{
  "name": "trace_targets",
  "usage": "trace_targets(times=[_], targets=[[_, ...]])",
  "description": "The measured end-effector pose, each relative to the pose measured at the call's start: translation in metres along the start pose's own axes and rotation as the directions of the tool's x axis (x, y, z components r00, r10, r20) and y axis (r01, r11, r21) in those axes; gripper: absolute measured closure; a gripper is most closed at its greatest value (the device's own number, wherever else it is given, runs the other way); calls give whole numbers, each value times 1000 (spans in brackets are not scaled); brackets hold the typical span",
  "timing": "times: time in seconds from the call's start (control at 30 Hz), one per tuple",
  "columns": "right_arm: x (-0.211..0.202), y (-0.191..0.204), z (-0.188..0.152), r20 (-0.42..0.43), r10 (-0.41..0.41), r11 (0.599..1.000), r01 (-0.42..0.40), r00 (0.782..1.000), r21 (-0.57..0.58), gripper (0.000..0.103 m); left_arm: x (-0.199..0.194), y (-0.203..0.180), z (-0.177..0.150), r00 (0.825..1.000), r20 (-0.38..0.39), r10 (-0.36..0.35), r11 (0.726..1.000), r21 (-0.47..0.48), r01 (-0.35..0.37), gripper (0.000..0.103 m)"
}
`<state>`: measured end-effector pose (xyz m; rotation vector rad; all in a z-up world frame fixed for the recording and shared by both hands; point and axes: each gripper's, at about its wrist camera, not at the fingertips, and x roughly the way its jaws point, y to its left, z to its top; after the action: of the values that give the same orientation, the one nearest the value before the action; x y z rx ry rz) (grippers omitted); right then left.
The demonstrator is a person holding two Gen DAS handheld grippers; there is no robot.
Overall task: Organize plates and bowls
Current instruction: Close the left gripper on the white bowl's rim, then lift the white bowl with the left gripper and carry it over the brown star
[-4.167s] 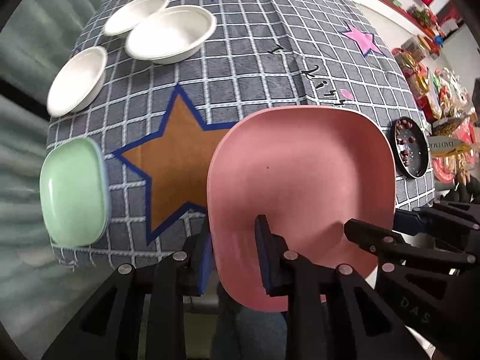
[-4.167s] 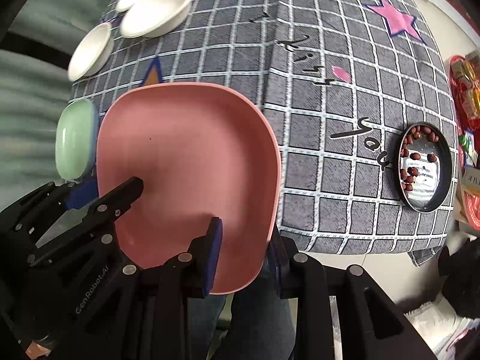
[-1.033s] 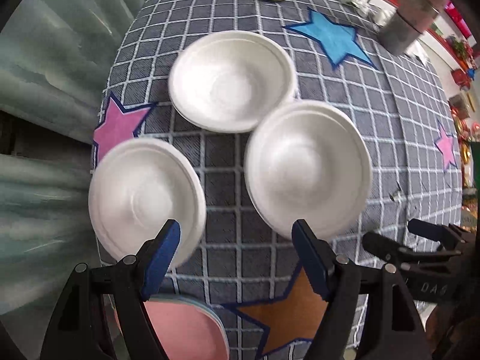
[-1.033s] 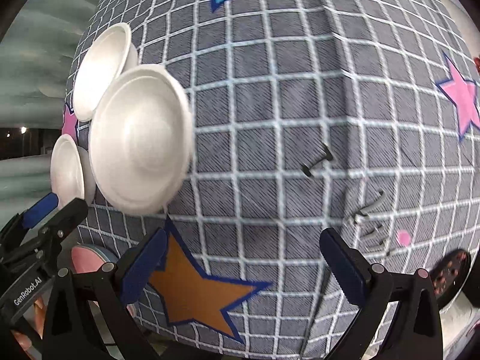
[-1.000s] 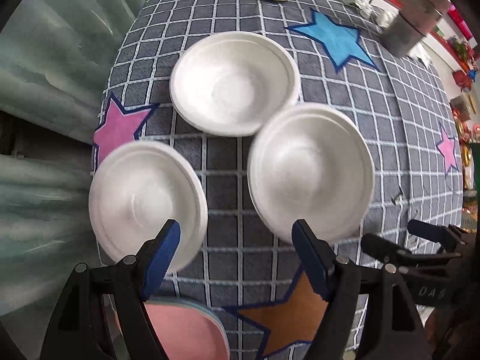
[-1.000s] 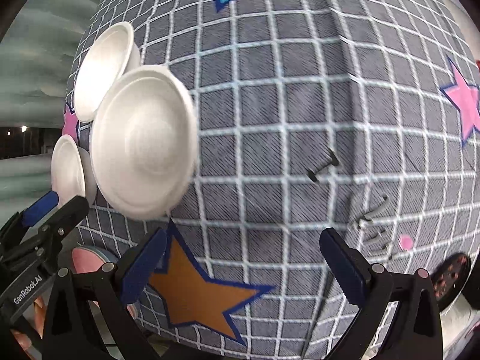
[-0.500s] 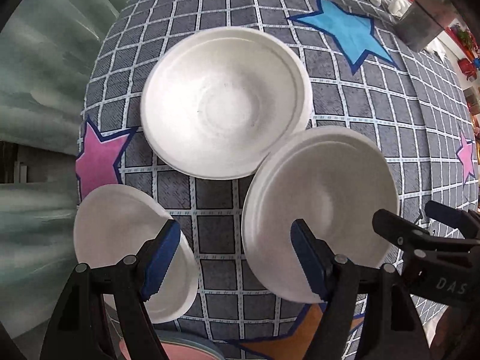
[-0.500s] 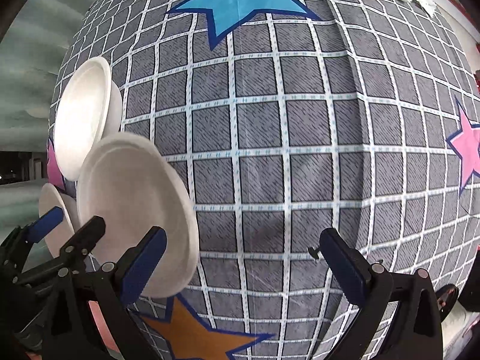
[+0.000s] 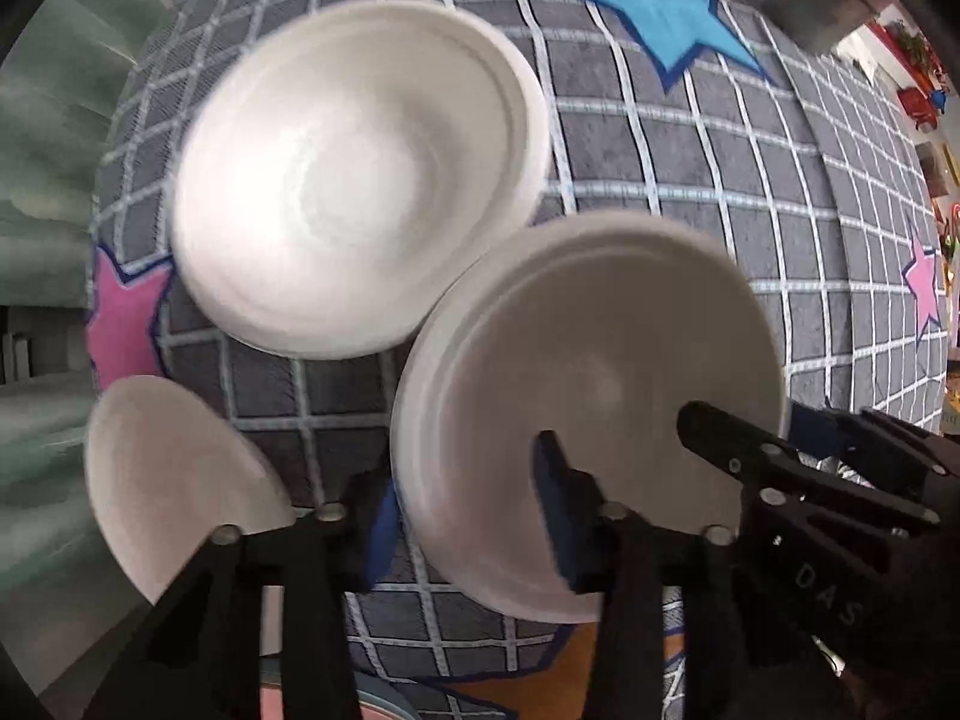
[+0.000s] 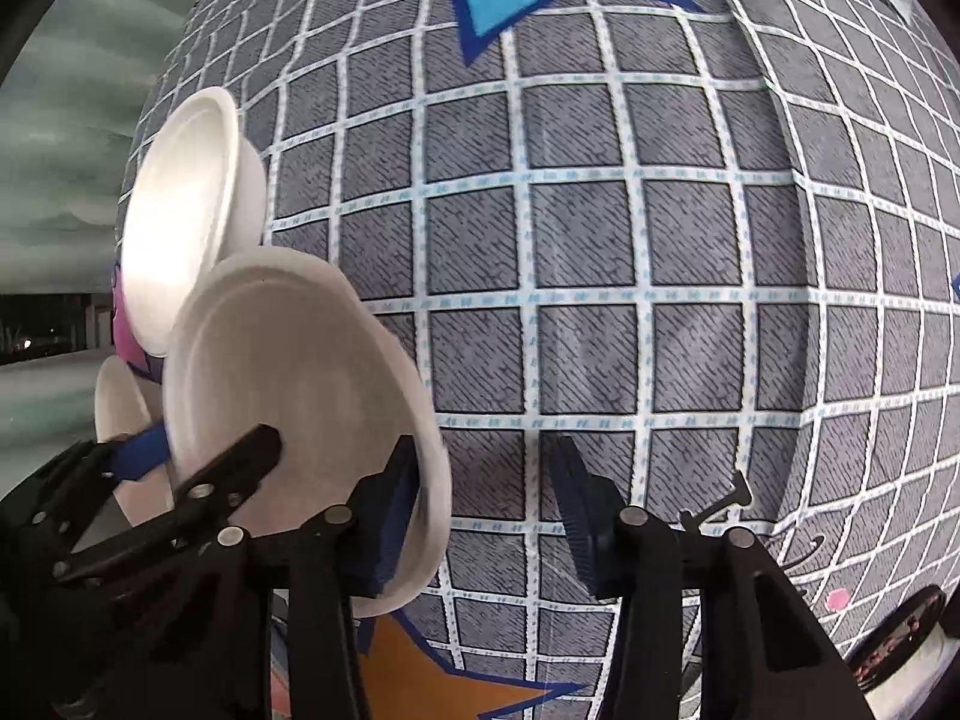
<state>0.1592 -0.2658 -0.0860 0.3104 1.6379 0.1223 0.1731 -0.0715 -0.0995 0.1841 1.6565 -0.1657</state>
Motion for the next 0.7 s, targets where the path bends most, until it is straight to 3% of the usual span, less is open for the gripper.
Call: trace_targets(times=[0.07, 0.33, 0.7], targets=[[3, 7, -1, -11, 17, 1000, -17, 1000, -6, 74, 2, -9, -4, 1000, 9, 11, 1000, 22, -11, 70], [7, -4, -33, -19, -11, 1000, 11, 1000, 14, 76, 3, -59, -34, 999, 23, 29, 990, 136, -32, 70], [17, -46, -124, -64, -54, 991, 61, 997, 121, 76, 19, -138, -120, 999, -40, 14, 947, 322, 0, 70]])
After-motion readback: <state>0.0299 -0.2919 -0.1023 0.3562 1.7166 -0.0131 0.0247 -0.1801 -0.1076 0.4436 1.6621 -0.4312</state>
